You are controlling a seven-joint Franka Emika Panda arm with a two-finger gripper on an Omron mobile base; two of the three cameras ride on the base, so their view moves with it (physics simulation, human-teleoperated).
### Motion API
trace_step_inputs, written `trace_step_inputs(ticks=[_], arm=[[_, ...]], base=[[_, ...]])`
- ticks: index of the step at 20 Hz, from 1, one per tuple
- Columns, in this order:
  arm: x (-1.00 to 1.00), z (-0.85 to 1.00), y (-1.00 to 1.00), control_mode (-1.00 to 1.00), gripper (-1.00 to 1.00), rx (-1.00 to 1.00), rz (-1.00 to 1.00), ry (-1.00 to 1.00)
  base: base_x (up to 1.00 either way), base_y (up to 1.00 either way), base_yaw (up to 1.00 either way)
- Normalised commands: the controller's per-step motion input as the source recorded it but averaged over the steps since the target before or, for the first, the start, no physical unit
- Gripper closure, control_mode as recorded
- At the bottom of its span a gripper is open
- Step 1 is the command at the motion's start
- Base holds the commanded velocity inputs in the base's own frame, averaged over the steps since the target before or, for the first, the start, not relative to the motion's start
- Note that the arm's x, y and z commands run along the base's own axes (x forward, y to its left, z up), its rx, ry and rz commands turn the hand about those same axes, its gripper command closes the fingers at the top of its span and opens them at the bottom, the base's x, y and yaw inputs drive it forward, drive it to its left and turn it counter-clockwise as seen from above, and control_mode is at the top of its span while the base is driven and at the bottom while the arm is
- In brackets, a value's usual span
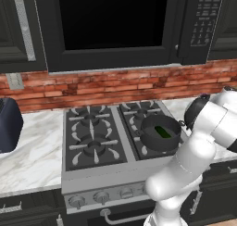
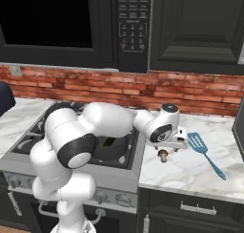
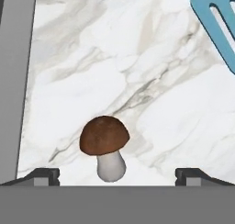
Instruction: Put the mushroom and cucumber in the pot. Retrieve the spatula and lightly stir the vegetables in the pot.
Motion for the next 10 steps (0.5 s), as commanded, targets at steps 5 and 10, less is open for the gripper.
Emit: trace_step_inputs(ticks=[5,10], arm=[[0.0,-0.13,0.0,-1.0,-1.0,0.05,0.0,0.05],[0.0,-0.17,0.0,-1.0,-1.0,0.06,0.03,0.01]], base=[[0.0,0.0,0.0],[0.0,0.0,0.0]])
